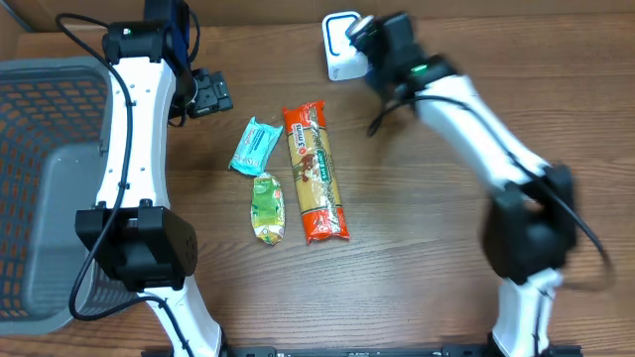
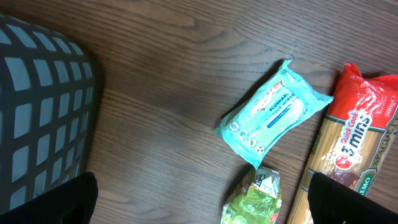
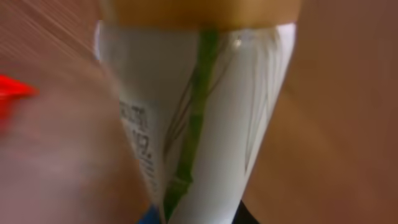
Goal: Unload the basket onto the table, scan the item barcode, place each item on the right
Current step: 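Lay the white bottle down on the table's right side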
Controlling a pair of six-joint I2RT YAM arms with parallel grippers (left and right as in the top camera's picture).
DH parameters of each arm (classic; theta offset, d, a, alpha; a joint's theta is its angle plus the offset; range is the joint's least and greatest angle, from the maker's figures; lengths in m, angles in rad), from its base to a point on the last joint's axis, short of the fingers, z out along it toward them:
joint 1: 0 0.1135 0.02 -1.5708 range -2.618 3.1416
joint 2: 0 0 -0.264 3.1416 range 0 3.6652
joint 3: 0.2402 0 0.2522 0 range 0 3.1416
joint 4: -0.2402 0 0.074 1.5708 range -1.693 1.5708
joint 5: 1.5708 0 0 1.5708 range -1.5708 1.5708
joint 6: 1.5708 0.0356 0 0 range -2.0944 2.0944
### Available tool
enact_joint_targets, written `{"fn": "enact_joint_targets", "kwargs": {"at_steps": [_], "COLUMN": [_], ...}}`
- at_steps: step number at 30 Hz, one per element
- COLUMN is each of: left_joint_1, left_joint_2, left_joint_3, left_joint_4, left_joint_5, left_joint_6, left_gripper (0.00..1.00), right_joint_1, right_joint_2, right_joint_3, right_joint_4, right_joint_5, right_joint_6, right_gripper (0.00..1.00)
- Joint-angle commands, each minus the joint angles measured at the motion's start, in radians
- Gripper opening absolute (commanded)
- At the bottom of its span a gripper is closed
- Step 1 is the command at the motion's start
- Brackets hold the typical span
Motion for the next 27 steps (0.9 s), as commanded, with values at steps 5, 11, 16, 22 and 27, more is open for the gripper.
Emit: {"fn": "enact_joint_targets", "kwargs": {"at_steps": [5,11,16,22,27], "left_joint_1": [0.0,0.0,0.0,0.0,0.0], "left_joint_2": [0.01,0.01,0.01,0.01,0.01], "left_joint_3": [-0.003,-0.003,-0.003,-0.003,-0.003], "left_joint_4": [-0.002,-0.002,-0.002,-0.002,-0.002], "left_joint_5": [-0.009,-0.009,-0.009,-0.009,-0.009], "left_joint_6": [0.019,0.019,0.019,0.019,0.019], "left_gripper": [0.99,0.99,0.99,1.0,1.0], "right_joint_1": [-0.395,-0.614,-0.694,-0.695,-0.697], "right_joint_2": [-0.209,-0.193,-0.193,-0.196,-0.196], "right_joint_3": [-0.005,-0.285,-0.534,-0.556,-0.425], "right_joint_4": [-0.286,-0.146,0.048,0.02,-0.121], "right_joint_5": [-0.421,-0.489,-0.483,-0.457,-0.45], "right_joint_6": [0.898,1.144,1.183,1.049,0.947], "right_gripper": [0.04,0.04,0.04,0.4,0.66]}}
